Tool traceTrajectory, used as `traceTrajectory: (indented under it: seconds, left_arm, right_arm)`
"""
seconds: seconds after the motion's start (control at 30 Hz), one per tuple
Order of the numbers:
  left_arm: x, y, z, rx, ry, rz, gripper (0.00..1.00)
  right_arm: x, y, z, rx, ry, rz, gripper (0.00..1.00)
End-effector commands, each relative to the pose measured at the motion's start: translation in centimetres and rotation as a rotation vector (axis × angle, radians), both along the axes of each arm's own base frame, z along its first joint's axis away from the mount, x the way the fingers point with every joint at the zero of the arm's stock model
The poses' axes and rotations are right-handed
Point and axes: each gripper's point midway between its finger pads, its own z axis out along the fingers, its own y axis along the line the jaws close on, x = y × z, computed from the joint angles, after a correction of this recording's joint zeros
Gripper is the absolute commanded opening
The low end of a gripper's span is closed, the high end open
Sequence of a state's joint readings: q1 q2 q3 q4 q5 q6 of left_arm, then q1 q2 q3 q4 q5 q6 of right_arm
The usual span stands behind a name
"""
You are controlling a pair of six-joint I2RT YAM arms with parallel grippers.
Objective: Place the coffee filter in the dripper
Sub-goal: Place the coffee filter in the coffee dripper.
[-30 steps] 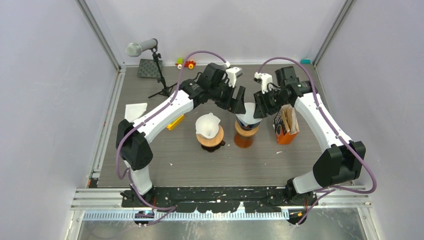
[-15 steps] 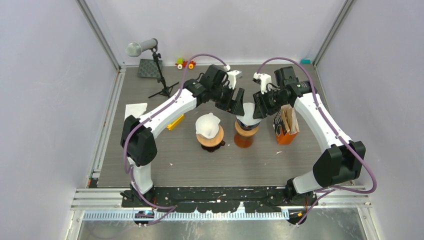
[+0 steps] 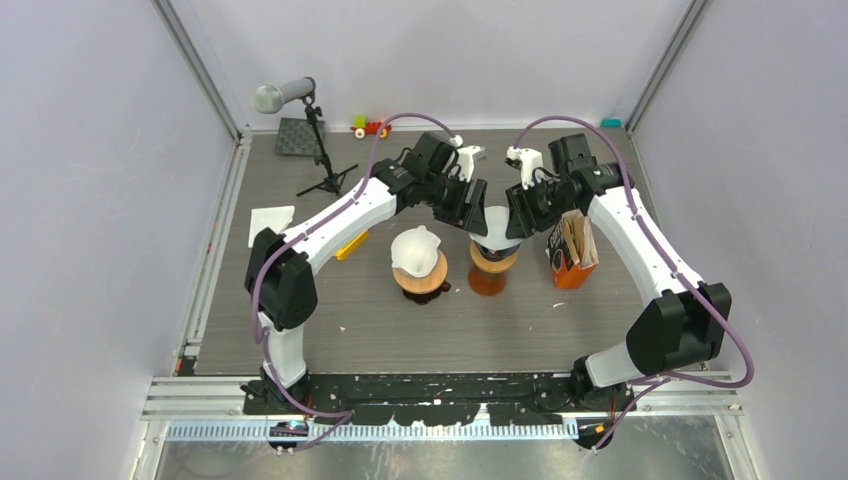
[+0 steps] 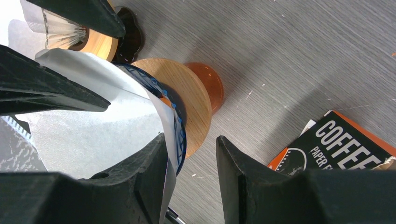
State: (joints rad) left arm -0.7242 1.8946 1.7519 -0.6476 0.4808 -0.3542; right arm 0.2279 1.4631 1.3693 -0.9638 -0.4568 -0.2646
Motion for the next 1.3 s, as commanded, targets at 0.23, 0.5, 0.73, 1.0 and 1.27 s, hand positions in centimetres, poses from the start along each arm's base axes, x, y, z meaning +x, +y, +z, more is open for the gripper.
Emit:
traceTrajectory:
  seconds: [0.23, 0.5, 0.73, 1.0, 1.27]
  left_arm:
    - [-0.2, -0.7, 0.5, -0.042, 0.023, -0.009, 0.57]
    - [-0.1, -0.7, 0.0, -0.037, 0.031, -0.003, 0.54]
    - [-0.2, -0.7, -0.5, -0.031, 0.040, -0.001, 0.49]
    - [-0.5, -0.7, -1.0, -0.025, 0.040, -0.008, 0.47]
    - [-0.8, -1.0, -0.8, -0.025, 0.030, -0.023, 0.46]
  right_arm:
    - [-0.4, 0.5, 1.3, 0.016, -0.058, 0.004, 0.50]
    - [-0.6, 0.4, 1.0, 0.009, -0.052, -0.023, 0.51]
    - [-0.8, 0.3, 0.5, 0.006, -0.048, -0.044, 0.50]
    - [-1.0, 0.1, -0.4, -0.008, -0.041, -0.058, 0.50]
    - [-1.0, 0.2, -0.4, 0.001, -0.035, -0.060, 0.50]
